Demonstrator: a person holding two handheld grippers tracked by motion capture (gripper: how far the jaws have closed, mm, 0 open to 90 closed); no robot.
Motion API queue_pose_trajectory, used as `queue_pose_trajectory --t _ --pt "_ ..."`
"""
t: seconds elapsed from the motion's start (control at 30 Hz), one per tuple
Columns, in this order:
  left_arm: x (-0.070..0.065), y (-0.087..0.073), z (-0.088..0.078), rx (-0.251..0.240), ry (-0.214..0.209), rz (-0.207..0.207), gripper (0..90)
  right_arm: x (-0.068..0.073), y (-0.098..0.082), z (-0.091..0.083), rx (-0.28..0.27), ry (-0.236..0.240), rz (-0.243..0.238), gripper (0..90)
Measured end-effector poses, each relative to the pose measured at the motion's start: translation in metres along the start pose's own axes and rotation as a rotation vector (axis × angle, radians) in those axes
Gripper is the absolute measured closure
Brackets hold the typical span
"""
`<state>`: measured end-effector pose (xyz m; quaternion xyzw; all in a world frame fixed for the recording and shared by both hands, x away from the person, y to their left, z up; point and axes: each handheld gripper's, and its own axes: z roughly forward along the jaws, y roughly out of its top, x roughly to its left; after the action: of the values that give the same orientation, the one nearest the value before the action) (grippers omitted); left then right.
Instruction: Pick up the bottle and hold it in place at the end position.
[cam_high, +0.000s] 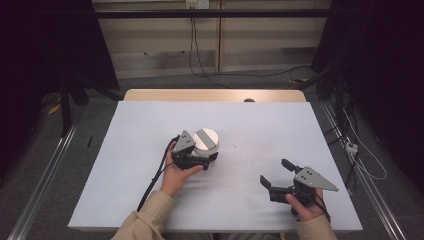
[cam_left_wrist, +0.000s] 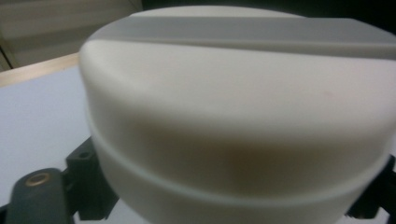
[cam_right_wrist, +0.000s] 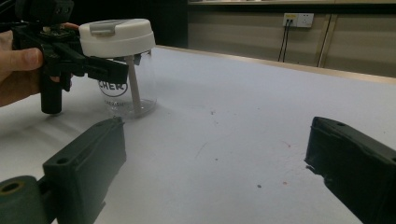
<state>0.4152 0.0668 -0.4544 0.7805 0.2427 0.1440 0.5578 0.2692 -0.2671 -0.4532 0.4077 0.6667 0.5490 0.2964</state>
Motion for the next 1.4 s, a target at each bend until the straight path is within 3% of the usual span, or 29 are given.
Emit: queue_pose_trajectory --t 0.4,0.57,1.03,1.4 --pt "-0.001 0.000 0.001 -0.010 0.019 0.026 18.3 -0.001 0.000 0.000 -0.002 0.000 0.002 4.9" --pt "-0.001 0.000 0.001 -0.015 0.010 0.002 18.4 0.000 0.000 0.000 -0.003 -0.001 0.000 4.9" --pt "0.003 0.007 0.002 -0.058 0.049 -0.013 18.4 0.000 0.001 0.000 -0.006 -0.002 0.005 4.9" --pt "0.003 0.012 0.011 -0.058 0.067 0.007 18.4 -0.001 0.000 0.000 -0.005 -0.001 0.003 4.9"
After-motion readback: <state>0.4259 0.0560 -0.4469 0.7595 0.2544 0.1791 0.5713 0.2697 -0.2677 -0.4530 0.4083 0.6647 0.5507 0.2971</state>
